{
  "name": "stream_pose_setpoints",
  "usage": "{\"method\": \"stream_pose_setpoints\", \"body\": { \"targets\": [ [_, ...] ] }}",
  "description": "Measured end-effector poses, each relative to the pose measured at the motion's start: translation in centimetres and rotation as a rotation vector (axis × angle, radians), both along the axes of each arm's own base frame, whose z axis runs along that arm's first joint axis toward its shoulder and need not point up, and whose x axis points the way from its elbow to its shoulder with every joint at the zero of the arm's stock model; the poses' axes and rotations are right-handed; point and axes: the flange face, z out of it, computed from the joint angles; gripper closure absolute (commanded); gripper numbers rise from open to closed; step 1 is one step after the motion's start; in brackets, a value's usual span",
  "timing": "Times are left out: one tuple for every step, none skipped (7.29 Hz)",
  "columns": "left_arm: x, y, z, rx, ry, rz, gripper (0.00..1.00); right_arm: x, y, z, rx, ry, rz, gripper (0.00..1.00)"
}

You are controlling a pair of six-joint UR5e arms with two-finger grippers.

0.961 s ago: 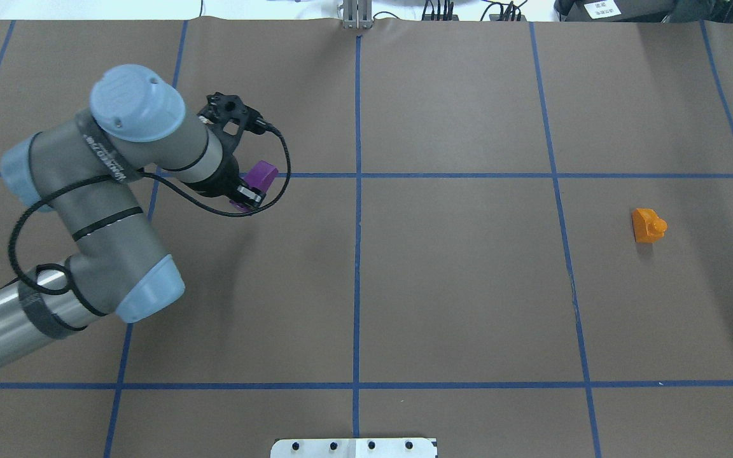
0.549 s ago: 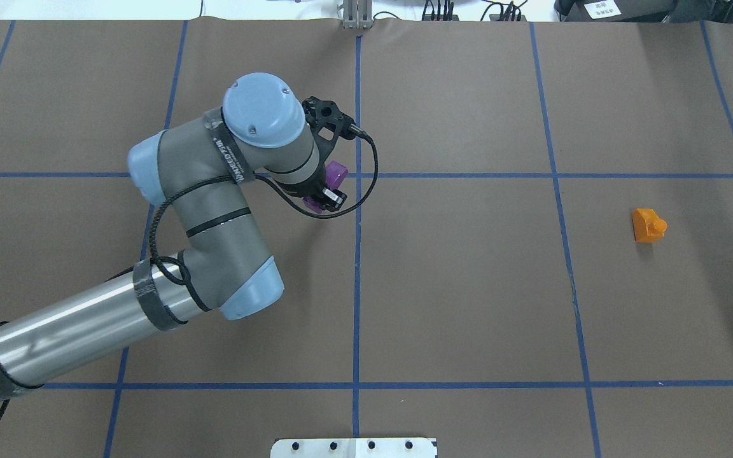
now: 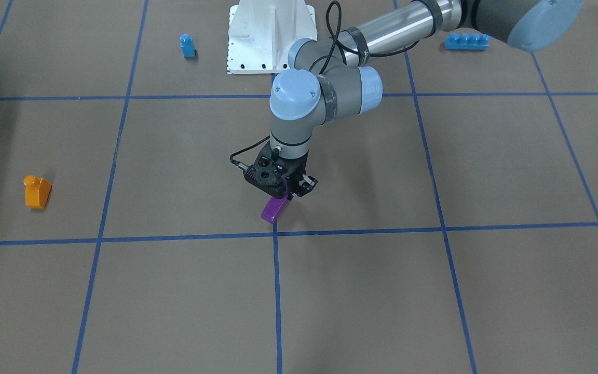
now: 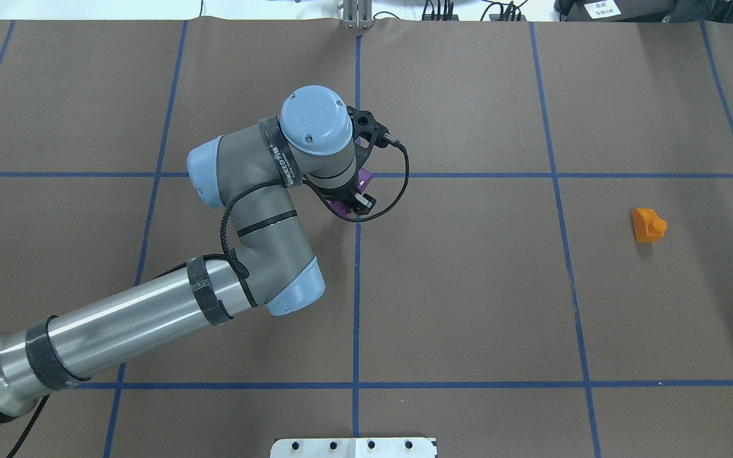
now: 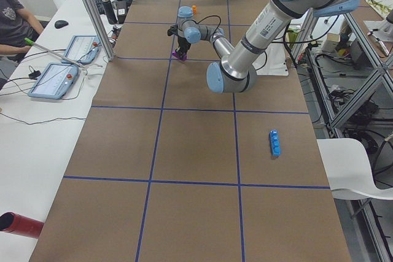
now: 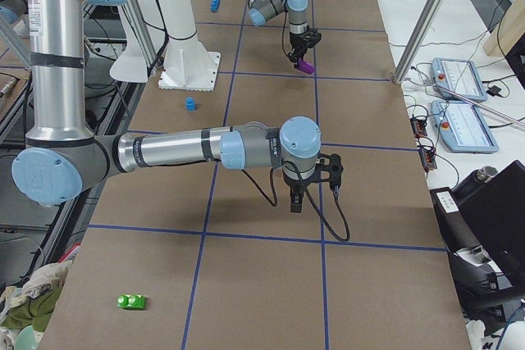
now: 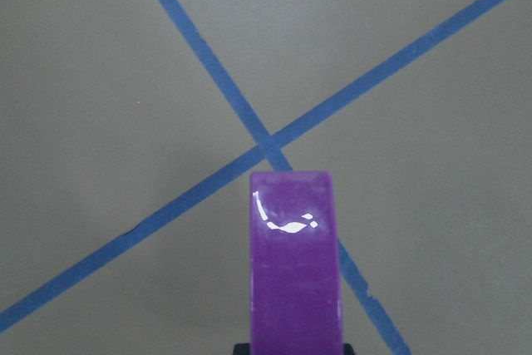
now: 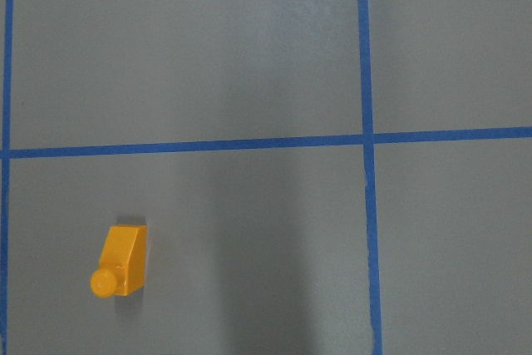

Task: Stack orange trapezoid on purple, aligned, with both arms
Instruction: 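Carry the purple block with the left gripper toward the table center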

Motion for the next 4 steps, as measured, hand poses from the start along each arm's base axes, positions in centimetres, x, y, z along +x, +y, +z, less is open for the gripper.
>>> {"method": "stream_pose_setpoints", "body": {
  "targets": [
    [0.8,0.5,0.3,0.004,-0.005,0.005,0.94,0.0,0.0,0.0,-0.001,-0.001,0.001,0.00],
    [1.5,1.0,0.3,0.014,-0.010,0.006,0.74,0.0,-0.1,0.0,-0.002,-0.002,0.002,0.00],
    [2.0,1.4,0.1,0.023,-0.012,0.008,0.54,0.0,-0.1,-0.1,-0.004,-0.002,0.004,0.00],
    [2.2,1.5,-0.2,0.032,-0.013,0.013,0.01,0.0,-0.1,-0.1,-0.004,-0.002,0.004,0.00]
  ]
}}
